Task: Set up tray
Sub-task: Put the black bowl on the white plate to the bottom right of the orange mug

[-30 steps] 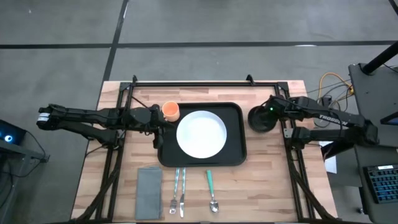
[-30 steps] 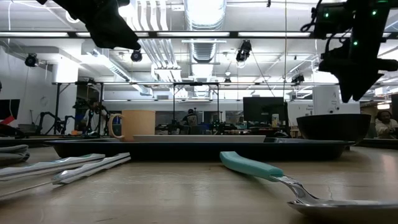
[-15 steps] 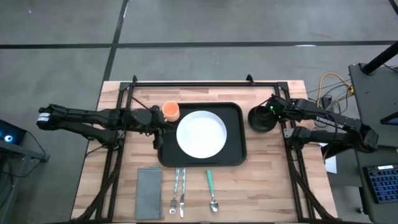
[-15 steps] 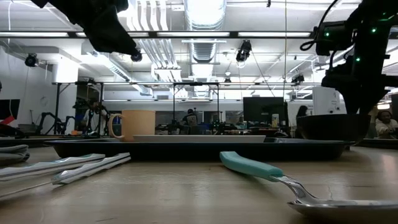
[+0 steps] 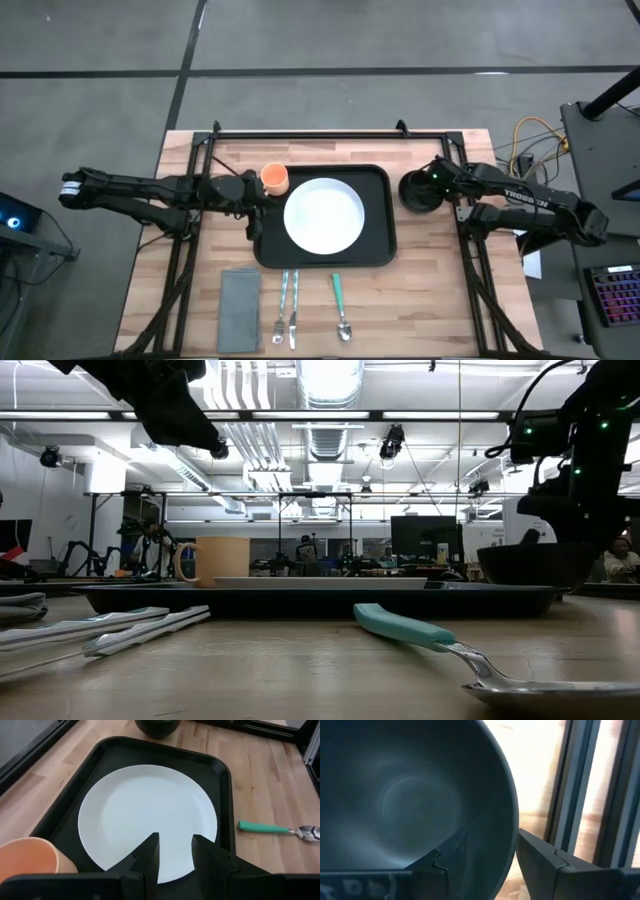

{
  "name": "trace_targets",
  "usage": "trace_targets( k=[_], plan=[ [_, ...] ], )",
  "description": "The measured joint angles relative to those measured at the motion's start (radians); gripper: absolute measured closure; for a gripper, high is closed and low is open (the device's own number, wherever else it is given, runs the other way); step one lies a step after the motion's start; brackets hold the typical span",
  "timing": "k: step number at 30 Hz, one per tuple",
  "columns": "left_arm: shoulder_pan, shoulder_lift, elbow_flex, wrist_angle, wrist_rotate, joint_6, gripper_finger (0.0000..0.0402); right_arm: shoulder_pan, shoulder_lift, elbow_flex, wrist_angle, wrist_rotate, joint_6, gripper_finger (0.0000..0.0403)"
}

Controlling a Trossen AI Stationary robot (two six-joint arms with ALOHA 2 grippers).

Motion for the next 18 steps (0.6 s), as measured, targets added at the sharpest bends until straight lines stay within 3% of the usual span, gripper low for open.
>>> trace_targets(
  k=[4, 10, 18],
  plan=[
    [0.0, 0.0, 0.0, 0.0, 0.0, 0.0, 0.0306, 0.0, -0.001, 0.001, -0.002, -0.027, -0.002, 0.0283],
    [0.0, 0.0, 0.0, 0.0, 0.0, 0.0, 0.0306, 0.0, -0.001, 0.004, 0.0, -0.052, -0.029, 0.0382],
    [0.0, 0.0, 0.001, 0.0, 0.0, 0.0, 0.0306, 0.001, -0.003, 0.085, -0.093, -0.086, -0.043, 0.0394]
  ],
)
